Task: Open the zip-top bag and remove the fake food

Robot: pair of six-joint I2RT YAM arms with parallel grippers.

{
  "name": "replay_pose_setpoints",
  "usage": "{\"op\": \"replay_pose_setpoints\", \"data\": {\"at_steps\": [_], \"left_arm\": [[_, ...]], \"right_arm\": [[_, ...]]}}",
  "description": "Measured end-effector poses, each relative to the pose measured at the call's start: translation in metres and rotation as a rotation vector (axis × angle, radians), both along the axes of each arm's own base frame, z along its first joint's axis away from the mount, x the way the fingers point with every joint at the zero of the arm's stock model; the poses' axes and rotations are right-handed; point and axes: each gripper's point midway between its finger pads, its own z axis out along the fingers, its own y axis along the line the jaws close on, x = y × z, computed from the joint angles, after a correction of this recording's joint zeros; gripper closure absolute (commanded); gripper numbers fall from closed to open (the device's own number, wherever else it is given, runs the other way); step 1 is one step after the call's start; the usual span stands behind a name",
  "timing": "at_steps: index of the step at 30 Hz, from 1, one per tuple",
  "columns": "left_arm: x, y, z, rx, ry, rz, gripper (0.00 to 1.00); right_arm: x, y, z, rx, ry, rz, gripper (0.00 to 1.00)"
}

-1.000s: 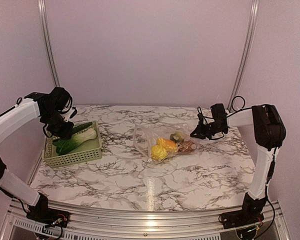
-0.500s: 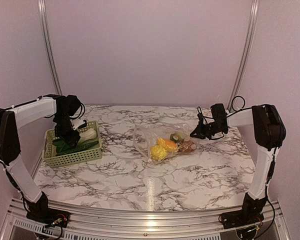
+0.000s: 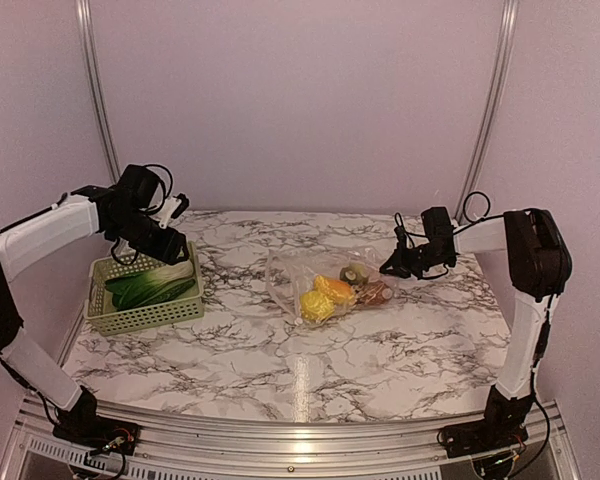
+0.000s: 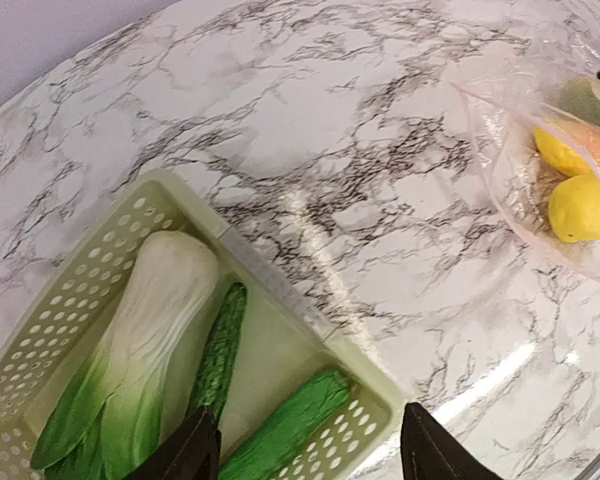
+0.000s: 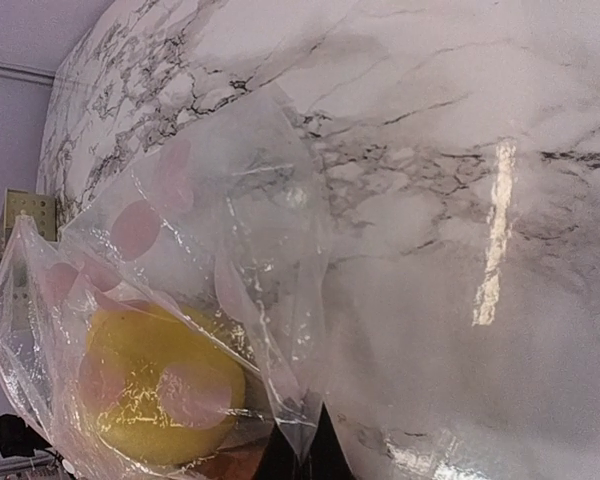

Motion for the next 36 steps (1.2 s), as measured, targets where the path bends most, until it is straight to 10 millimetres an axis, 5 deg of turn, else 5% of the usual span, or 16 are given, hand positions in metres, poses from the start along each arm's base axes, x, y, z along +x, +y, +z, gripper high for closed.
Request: {"op": "replay_pose_setpoints", "data": {"at_steps": [9, 14, 25, 36], "left_arm": [[-0.016, -0.137, -0.029, -0.282, -0.023, -0.21, 0.44], [-0.013, -0.184, -0.062, -0.338, 0.018, -0.252, 0.49], [0.0, -0.244, -0.117, -0.352, 0.061, -0.309, 0.47], [-0.025, -0.298, -0.111, -0.456, 0.065, -0.465, 0.3]], "right_arm": [[-0.002, 0.002, 0.001, 0.012, 0.003, 0.009, 1.0], [-0.008, 0.002, -0.005, 0.014, 0.022, 0.013, 1.0], [-0.01, 0.002, -0.007, 0.007, 0.024, 0.024, 1.0], [-0.014, 0.002, -0.009, -0.004, 0.032, 0.039, 1.0]]}}
